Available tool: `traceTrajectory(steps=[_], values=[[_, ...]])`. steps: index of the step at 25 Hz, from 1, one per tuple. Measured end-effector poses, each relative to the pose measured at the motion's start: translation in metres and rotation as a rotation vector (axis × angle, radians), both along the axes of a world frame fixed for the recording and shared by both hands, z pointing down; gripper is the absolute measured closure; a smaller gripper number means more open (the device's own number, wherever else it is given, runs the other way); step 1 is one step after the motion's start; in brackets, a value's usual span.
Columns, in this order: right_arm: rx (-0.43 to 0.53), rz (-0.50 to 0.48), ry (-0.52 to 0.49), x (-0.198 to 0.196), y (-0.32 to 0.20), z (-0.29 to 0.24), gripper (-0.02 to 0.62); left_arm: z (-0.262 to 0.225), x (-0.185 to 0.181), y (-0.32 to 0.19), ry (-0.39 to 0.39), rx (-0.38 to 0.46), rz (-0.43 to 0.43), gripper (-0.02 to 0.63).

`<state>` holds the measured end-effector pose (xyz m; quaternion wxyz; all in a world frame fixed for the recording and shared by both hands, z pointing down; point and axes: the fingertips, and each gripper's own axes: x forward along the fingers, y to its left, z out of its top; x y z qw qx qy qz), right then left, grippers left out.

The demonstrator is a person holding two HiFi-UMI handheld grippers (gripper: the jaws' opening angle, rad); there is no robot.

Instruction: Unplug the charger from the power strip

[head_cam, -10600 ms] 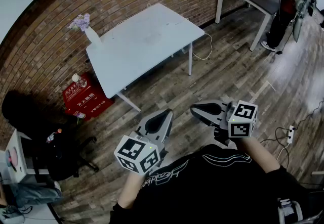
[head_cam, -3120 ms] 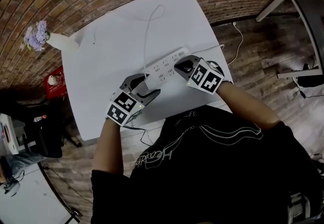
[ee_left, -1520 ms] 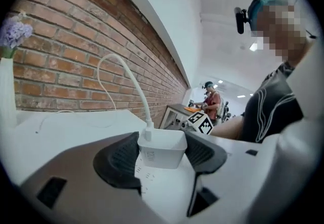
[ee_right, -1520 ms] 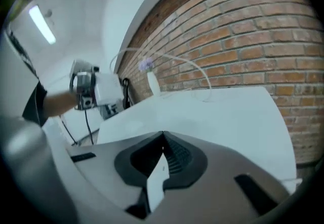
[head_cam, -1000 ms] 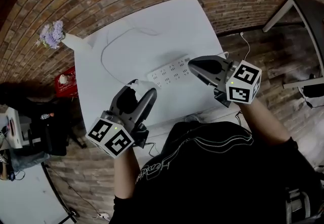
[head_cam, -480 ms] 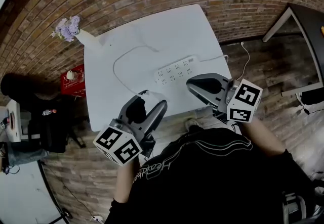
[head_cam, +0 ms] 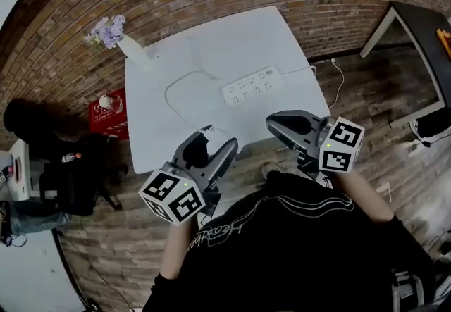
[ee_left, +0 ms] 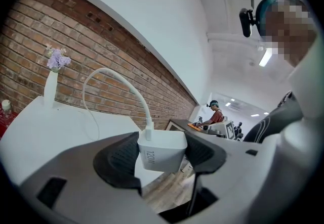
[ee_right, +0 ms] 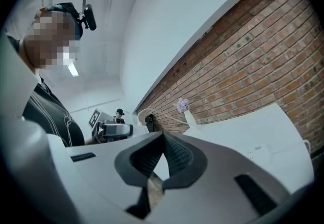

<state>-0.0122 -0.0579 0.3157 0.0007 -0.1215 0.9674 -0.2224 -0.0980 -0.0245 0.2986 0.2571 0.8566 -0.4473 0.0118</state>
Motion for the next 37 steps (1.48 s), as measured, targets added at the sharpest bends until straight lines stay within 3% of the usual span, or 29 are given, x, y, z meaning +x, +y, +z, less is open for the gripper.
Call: traceTrajectory(steps=[20,37], values=[[0.008,0.044,0.062,-0.004,0.038,0.012,0.598,0.005,0.000,0.028,0.016,0.009,0.050,0.330],[-0.015,0.025,0.085,-0.011,0.041,0.026,0.598,0.018,-0.009,0.032,0.045,-0.016,0.016,0.330]])
